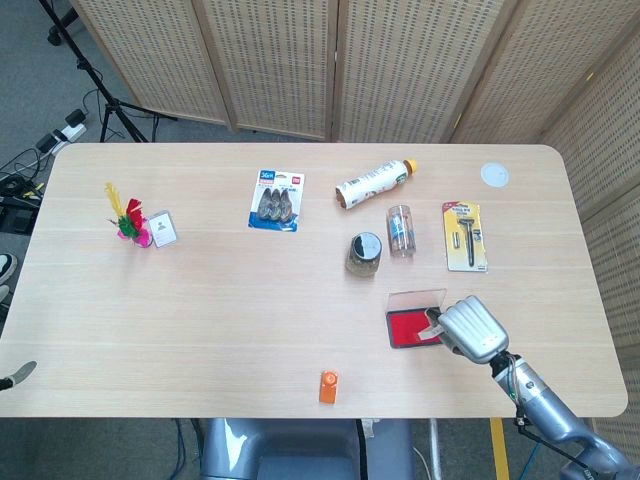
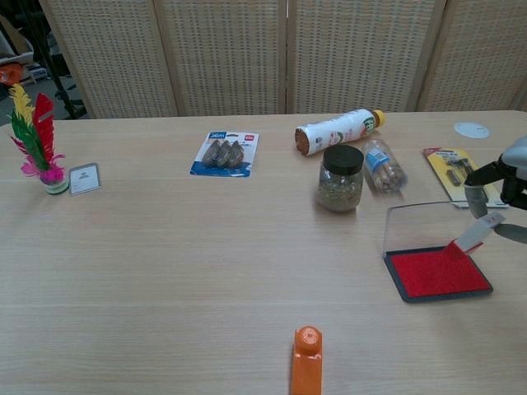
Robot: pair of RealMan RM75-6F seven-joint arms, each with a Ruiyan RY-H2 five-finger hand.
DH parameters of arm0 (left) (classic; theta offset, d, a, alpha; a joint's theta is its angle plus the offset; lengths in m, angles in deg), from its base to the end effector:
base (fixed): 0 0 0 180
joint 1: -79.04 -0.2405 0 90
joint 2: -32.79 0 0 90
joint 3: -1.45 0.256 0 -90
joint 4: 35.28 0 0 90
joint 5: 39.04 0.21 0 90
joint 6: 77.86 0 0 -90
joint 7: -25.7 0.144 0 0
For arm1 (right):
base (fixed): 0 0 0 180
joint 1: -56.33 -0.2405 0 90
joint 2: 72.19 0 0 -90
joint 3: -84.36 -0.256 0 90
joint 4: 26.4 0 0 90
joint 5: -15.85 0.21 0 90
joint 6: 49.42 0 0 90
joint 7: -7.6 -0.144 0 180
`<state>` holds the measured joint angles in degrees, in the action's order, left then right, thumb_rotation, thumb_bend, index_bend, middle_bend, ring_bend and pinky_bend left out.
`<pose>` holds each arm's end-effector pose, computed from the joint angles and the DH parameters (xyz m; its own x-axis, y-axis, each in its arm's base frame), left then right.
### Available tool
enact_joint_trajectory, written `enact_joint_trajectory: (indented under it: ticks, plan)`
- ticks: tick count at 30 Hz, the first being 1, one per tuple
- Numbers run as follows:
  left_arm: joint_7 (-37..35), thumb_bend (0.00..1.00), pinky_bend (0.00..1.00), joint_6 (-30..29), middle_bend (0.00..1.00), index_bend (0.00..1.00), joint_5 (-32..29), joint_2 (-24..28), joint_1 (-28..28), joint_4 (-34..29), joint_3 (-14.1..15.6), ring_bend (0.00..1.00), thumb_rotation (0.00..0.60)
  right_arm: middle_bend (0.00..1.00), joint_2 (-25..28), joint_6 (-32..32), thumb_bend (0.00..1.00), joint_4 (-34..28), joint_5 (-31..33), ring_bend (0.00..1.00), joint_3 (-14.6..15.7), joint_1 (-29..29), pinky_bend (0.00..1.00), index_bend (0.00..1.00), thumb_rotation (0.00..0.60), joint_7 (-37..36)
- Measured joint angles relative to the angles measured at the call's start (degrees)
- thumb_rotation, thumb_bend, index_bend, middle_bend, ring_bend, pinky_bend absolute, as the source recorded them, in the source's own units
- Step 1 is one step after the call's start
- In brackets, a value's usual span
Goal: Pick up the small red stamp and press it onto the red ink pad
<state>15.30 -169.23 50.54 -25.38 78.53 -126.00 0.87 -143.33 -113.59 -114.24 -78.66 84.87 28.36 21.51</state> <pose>-0.3256 0.1431 0.2005 0.3538 -0.0316 0.9348 0.9353 0.0093 -0.3537 -0.2328 -0.2672 0.0639 0.6932 -0.0965 0.7142 -0.6371 -0.5455 0.5446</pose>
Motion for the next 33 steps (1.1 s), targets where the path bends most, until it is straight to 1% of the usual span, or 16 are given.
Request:
enact_joint_trajectory:
  ticks: [4, 9, 12, 17, 22, 33]
  plan:
    - [-0.6, 0.0, 0.0, 0.3, 0.0, 0.0, -0.2, 0.2, 0.2, 0.1, -0.1, 0.0, 0.6, 0.94, 0.1, 4.4, 0.51, -3.6, 3.3, 1.0, -1.6, -2.2, 1.0, 0.56, 0.6, 7.6]
    - [-0.4, 0.0, 0.0, 0.6, 0.0, 0.0, -0.3, 0.2, 0.3, 0.1, -0.1, 0.0, 0.6, 0.94, -1.5, 10.1, 0.51, -4.6, 10.0, 1.0, -3.4, -4.9, 1.0, 0.56, 0.6, 16.3]
    - [0.1, 0.0, 0.0, 1.2, 0.0, 0.0, -0.6, 0.0, 0.5, 0.0, -0.2, 0.0, 0.6, 0.94, -2.5, 12.3, 0.51, -4.4, 12.6, 1.0, -4.0, -6.3, 1.0, 0.56, 0.6, 18.3]
    - [0.7, 0.0, 0.0, 1.7, 0.0, 0.0, -1.2, -0.2, 0.7, -0.2, -0.4, 0.0, 0.6, 0.94, -3.4, 13.4, 0.52, -3.1, 14.1, 1.0, -4.3, -7.2, 1.0, 0.56, 0.6, 18.4]
    - [1.4, 0.0, 0.0, 2.5, 0.0, 0.0, -1.7, -0.4, 1.0, -0.3, -0.4, 0.0, 0.6, 0.94, -4.1, 13.8, 0.52, -0.9, 14.9, 1.0, -4.1, -7.6, 1.0, 0.56, 0.6, 16.6]
    - [2.6, 0.0, 0.0, 3.1, 0.0, 0.0, -1.8, -0.7, 1.3, -0.5, -0.3, 0.0, 0.6, 0.94, -5.4, 13.6, 0.52, 2.5, 14.1, 1.0, -2.3, -7.3, 1.0, 0.56, 0.6, 13.4]
